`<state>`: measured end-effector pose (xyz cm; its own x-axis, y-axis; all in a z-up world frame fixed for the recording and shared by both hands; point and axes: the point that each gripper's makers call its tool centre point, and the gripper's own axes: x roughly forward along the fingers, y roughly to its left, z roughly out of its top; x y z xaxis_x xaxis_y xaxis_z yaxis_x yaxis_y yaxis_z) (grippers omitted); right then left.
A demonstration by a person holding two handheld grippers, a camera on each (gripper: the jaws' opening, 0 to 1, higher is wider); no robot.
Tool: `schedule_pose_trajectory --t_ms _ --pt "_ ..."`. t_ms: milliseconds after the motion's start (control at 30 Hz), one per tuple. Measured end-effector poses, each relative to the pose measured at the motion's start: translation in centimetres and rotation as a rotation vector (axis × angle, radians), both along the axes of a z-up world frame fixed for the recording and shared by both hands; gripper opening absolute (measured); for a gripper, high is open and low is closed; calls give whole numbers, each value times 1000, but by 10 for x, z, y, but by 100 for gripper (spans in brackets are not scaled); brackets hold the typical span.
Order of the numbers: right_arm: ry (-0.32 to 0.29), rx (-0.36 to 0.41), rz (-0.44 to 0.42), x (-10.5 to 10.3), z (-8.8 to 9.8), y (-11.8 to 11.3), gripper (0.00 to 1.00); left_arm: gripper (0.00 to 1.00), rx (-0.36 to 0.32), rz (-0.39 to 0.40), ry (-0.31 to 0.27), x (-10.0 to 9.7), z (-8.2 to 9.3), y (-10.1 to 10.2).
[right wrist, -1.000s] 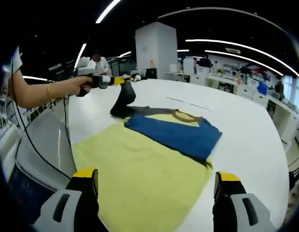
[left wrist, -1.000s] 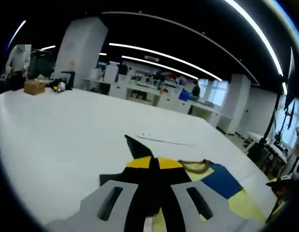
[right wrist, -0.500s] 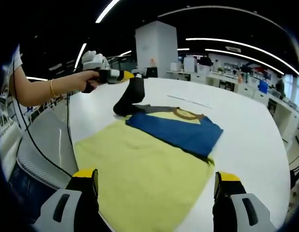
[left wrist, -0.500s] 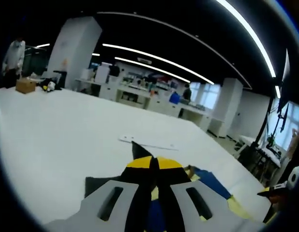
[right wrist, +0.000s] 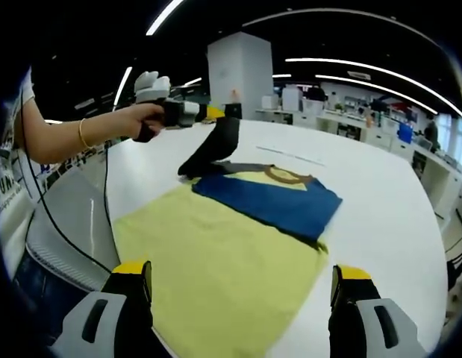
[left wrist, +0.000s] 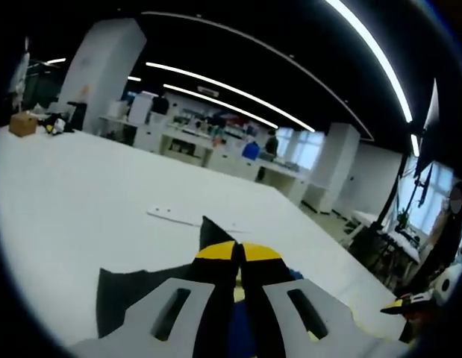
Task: Fold the garment on the visible template until the final outline fits inside the template.
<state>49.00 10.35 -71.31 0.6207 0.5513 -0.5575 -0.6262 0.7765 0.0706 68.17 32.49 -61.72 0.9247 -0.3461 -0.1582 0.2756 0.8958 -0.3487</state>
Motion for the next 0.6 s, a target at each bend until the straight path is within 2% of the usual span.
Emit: schedule_pose_trajectory --t_ms 233,500,600 --pt "2 -2 -2 2 -1 0 99 0 -6 -40 -1 4 -2 -25" --pt "7 6 -22 2 -4 -4 99 0 -55 -56 18 10 -10 -51" --pt "11 2 -31 0 -5 -7 99 0 -53 -71 25 11 -13 -64"
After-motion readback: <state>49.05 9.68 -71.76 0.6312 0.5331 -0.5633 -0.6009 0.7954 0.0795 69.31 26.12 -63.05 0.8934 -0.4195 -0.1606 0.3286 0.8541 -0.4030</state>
